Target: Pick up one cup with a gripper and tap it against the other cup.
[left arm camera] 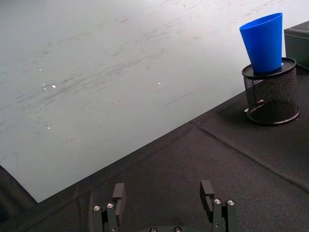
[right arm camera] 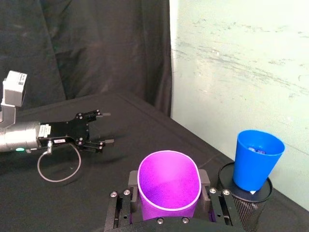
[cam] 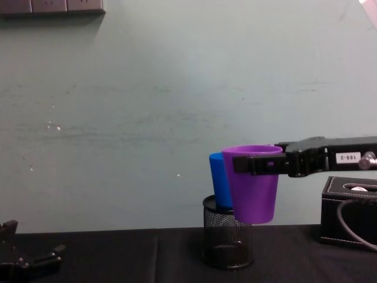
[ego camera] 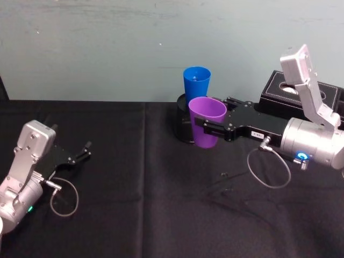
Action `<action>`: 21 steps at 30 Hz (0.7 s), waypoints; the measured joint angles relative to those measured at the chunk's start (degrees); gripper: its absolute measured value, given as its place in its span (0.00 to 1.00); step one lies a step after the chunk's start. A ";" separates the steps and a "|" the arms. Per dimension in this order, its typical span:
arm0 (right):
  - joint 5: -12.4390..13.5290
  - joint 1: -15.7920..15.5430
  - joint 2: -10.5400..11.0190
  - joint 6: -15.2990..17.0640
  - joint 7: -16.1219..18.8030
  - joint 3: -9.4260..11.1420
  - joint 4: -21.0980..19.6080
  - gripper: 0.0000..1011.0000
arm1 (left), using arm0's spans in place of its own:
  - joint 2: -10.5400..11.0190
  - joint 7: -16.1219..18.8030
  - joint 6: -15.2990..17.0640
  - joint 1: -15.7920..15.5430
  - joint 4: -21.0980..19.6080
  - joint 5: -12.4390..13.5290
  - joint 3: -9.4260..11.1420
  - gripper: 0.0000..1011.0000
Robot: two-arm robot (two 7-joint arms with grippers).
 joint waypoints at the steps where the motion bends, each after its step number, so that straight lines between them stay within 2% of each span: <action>1: 0.00 0.20 0.06 0.12 -0.10 -0.13 -0.05 0.71 | 0.00 0.00 0.00 0.00 0.00 0.00 0.00 1.00; 8: 0.38 0.95 0.39 0.34 -0.77 -1.09 -0.05 0.71 | 0.00 0.00 0.00 0.00 0.00 0.00 0.00 1.00; 21: 0.38 0.87 0.33 0.28 -0.72 -0.93 0.01 0.71 | 0.00 0.00 0.00 0.00 0.00 0.00 0.00 1.00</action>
